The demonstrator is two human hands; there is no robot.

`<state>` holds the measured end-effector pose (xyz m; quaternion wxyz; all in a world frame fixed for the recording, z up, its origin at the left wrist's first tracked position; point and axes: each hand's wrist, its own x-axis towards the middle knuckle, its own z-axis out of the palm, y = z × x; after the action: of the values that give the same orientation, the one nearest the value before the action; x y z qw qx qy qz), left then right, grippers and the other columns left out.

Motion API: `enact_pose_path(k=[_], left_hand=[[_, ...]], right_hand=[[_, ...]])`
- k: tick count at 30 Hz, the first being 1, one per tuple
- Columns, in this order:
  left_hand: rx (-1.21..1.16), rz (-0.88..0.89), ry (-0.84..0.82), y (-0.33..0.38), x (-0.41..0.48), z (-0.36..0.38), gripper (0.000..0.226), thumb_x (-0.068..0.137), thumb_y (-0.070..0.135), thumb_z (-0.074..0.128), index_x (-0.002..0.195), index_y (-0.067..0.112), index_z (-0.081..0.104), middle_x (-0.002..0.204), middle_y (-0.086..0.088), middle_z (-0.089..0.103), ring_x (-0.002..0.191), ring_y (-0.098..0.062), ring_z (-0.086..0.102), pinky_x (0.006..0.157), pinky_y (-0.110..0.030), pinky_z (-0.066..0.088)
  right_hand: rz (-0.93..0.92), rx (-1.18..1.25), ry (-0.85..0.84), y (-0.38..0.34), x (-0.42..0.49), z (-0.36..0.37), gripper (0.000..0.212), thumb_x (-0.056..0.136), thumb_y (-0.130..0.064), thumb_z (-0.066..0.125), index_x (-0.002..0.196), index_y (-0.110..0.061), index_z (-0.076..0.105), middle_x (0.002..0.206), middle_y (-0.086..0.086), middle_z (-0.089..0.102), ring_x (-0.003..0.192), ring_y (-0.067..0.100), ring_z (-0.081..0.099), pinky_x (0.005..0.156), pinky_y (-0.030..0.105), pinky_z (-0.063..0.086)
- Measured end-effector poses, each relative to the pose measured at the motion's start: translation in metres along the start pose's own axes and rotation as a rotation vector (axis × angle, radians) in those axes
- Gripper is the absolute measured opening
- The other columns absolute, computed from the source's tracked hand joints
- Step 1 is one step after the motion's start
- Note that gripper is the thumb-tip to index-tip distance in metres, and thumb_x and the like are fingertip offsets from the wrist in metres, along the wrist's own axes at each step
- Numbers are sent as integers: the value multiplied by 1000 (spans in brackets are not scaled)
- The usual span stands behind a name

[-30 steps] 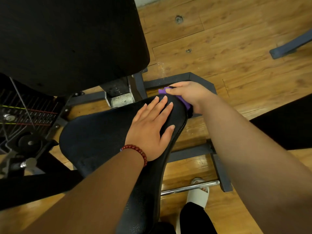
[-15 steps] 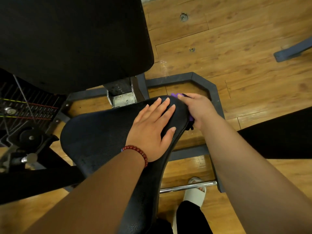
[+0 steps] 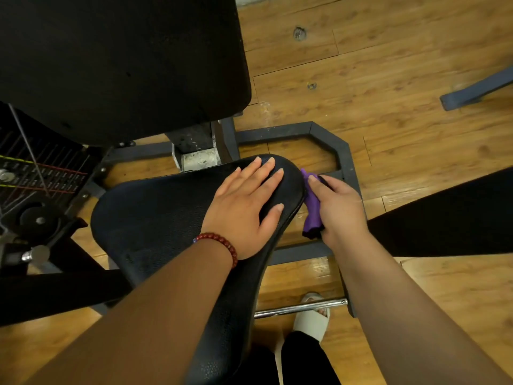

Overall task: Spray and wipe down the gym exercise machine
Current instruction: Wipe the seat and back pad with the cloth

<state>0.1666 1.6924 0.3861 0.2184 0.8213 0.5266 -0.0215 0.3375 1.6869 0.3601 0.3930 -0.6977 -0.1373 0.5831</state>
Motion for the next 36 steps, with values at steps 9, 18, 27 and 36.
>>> enact_pose_path(k=[9, 18, 27, 36], left_hand=[[-54, -6, 10, 1, -2, -4, 54, 102, 41, 32, 153, 28, 23, 162, 9, 15, 148, -4, 3, 116, -24, -7], [-960, -385, 171, 28, -67, -28, 40, 101, 41, 40, 139, 32, 49, 137, 16, 53, 126, 3, 45, 109, -24, 37], [-1659, -741, 328, 13, -142, -31, 27, 98, 39, 49, 118, 29, 64, 112, 3, 72, 107, -13, 67, 91, -31, 52], [-1502, -918, 543, -31, -202, -33, 11, 95, 42, 56, 98, 37, 65, 105, 7, 70, 103, -14, 65, 92, -38, 54]], right_hand=[[-156, 92, -1, -9, -41, 11, 9, 93, -27, 64, 94, -31, 72, 97, -6, 73, 93, 10, 70, 82, 30, 57], [-63, 362, -116, -2, -103, 29, 4, 93, -19, 62, 96, -19, 65, 95, 1, 74, 86, 15, 71, 75, 30, 58], [-99, -4, -246, 29, -160, 94, 6, 92, -23, 65, 93, -22, 71, 91, -4, 72, 85, 10, 70, 75, 24, 59], [-663, -638, -296, 78, -188, 113, 19, 95, -28, 60, 112, -22, 65, 104, -11, 59, 92, -4, 56, 81, 1, 40]])
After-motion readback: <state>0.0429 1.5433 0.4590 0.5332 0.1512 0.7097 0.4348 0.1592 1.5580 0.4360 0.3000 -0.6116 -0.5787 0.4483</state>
